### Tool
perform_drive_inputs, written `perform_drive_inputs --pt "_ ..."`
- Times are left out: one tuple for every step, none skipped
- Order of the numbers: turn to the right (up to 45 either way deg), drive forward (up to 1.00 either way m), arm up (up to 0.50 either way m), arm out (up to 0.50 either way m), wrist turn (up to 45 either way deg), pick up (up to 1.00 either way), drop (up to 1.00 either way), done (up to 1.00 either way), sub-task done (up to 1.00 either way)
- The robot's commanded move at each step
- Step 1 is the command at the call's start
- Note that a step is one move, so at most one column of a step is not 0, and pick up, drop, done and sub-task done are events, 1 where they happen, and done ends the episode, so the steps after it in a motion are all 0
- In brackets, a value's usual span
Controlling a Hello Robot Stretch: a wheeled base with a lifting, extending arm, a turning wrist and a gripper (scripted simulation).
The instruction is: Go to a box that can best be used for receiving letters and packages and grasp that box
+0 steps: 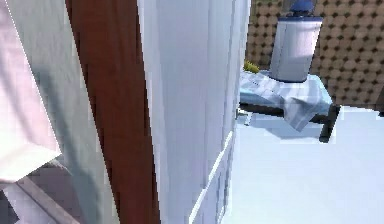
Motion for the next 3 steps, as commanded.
perform_drive_inputs --pt "45.0 0.00 0.00 0.00 0.0 0.00 0.00 0.00 0.00" --pt "45.0 0.00 0.00 0.00 0.0 0.00 0.00 0.00 0.00" --pt "-45.0 0.00 0.00 0.00 0.0 0.00 0.00 0.00 0.00"
